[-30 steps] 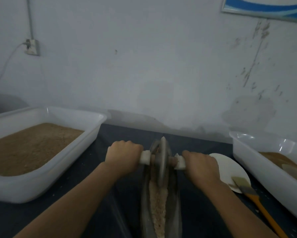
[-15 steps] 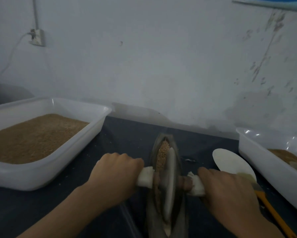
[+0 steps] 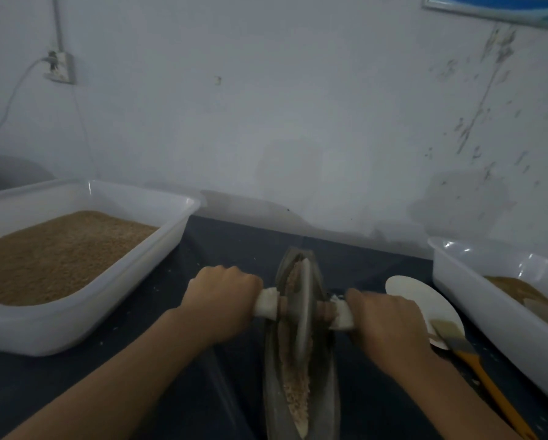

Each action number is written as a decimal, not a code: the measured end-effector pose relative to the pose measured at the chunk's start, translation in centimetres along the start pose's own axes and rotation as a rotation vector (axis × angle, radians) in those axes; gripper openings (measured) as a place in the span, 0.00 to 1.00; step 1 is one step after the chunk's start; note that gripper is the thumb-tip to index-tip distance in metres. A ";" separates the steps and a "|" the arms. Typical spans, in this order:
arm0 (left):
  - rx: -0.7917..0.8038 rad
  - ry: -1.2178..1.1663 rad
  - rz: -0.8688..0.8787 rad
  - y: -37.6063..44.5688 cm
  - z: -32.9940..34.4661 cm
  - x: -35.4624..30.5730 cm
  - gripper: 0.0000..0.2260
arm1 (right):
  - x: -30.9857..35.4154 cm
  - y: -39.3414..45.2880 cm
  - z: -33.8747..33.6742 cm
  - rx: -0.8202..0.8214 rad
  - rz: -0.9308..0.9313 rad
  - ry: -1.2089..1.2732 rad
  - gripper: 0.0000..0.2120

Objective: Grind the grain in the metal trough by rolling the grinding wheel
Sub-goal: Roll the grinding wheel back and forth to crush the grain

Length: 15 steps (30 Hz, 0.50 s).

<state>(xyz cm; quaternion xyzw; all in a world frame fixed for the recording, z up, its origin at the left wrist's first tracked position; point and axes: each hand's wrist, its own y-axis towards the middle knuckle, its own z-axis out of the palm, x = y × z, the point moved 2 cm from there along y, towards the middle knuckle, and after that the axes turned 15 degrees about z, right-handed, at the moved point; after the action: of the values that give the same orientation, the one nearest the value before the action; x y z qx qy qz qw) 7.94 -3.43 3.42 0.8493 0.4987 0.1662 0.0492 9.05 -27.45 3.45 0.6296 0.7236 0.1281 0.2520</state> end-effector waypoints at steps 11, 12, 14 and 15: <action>0.027 0.071 0.049 -1.0 -1.5 -0.9 0.07 | -0.5 -2.1 0.1 -0.042 -0.013 0.097 0.23; 0.014 0.086 0.044 -0.2 -1.0 -0.5 0.06 | -0.4 -1.1 0.8 -0.059 0.006 0.086 0.24; -0.004 0.103 0.031 1.4 -0.2 0.4 0.06 | -0.5 0.9 2.2 -0.101 0.028 0.049 0.25; -0.013 0.109 0.025 2.1 0.1 0.8 0.06 | -0.5 1.7 2.8 -0.110 0.033 0.026 0.24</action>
<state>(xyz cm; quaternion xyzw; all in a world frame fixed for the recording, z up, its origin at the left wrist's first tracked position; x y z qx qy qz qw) 10.03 -3.79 3.99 0.8449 0.4887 0.2161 0.0251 12.06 -28.03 2.05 0.6252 0.7081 0.1800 0.2745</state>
